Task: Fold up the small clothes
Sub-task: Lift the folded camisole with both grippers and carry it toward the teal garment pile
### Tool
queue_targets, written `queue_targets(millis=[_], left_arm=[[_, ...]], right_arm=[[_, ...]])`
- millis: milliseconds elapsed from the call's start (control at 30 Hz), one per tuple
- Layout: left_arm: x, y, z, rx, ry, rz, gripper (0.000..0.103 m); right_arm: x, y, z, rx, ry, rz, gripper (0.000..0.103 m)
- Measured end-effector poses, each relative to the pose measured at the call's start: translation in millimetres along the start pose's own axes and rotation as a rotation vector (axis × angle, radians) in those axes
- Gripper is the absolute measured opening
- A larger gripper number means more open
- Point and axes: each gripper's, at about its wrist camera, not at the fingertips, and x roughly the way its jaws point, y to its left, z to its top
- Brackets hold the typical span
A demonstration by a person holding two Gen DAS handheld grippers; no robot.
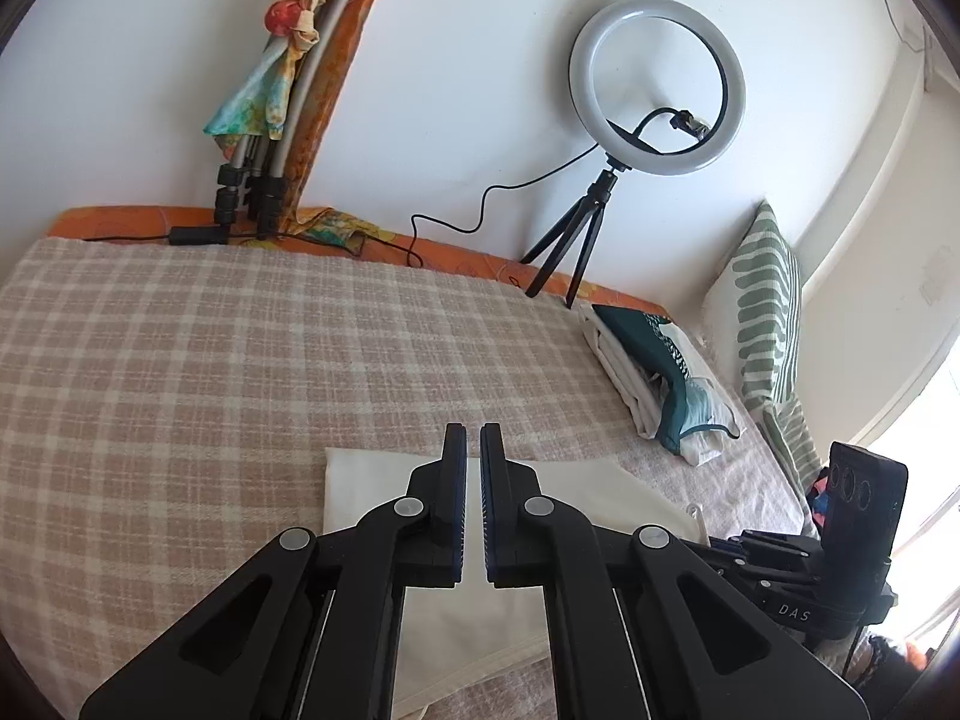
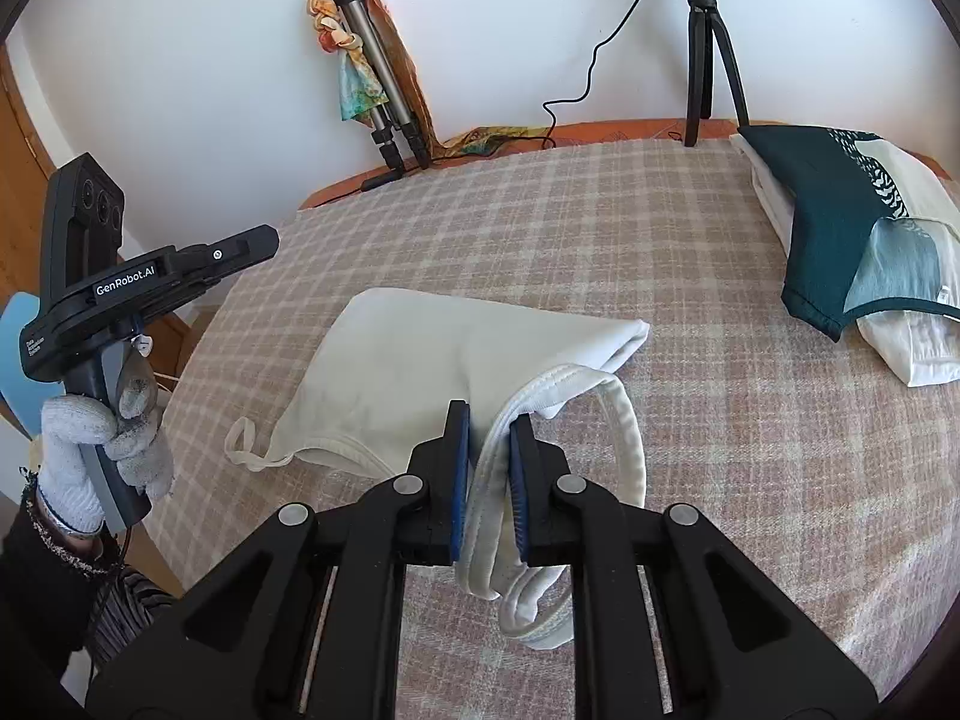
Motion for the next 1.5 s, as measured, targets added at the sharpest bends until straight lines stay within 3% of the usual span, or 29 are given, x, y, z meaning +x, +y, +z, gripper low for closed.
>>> queue_targets(millis=[67,133,200,367,500,667,733,767,900,1133,1500], left_arm=[[6.1,8.6,2.7,-0.04,0.012,0.025,0.003],[13.6,28.0,3.3,-0.122,0.046,0.041,0.011],[27.1,51.8,0.2,-0.223,0.129,0.003,0.042],[50.4,88.9,-14.3,-0.35,0.197,0.045,0.046],[69.1,98.8,-25.1,-0.449,0.246,-0.054,0.046],[85.3,77.8,-25.5,-0.375,0.24,-0.073,0.043],[89.2,70.2,-25.7,-0.335,0.228,-0.064,0.024],[93.2,67.4,-26.3,-0.323,0.238,-0.058,0.004],[89.0,55.6,-22.0,-0.304,0.188,-0.034,0.005],[53.1,10.3,-0.6,-0.151,0.071,-0.049,0.005],[62.7,-53.8,27.9,-0.072,0.024,-0.122,0.005]], right_arm=[[6.6,-7.7,-2.6,0.026,0.02,0.009,0.013],[10.3,-11.0,-5.0,0.036,0.032,0.012,0.013],[11.1,-10.5,-6.8,0.033,0.039,0.017,0.013],[12.1,-10.2,-8.3,0.039,0.043,0.021,0.013],[13.5,-10.9,-9.1,0.042,0.047,0.022,0.013],[18.2,-13.7,-11.4,0.044,0.063,0.017,0.013],[20.5,-13.9,-12.4,0.04,0.072,0.008,0.013],[21.2,-13.8,-13.1,0.037,0.074,0.0,0.013],[17.0,-8.4,-13.7,0.01,0.062,-0.031,0.013],[-8.0,-4.5,-9.7,-0.06,-0.005,-0.086,0.013],[-73.0,-45.7,1.6,-0.061,-0.122,-0.157,0.013]])
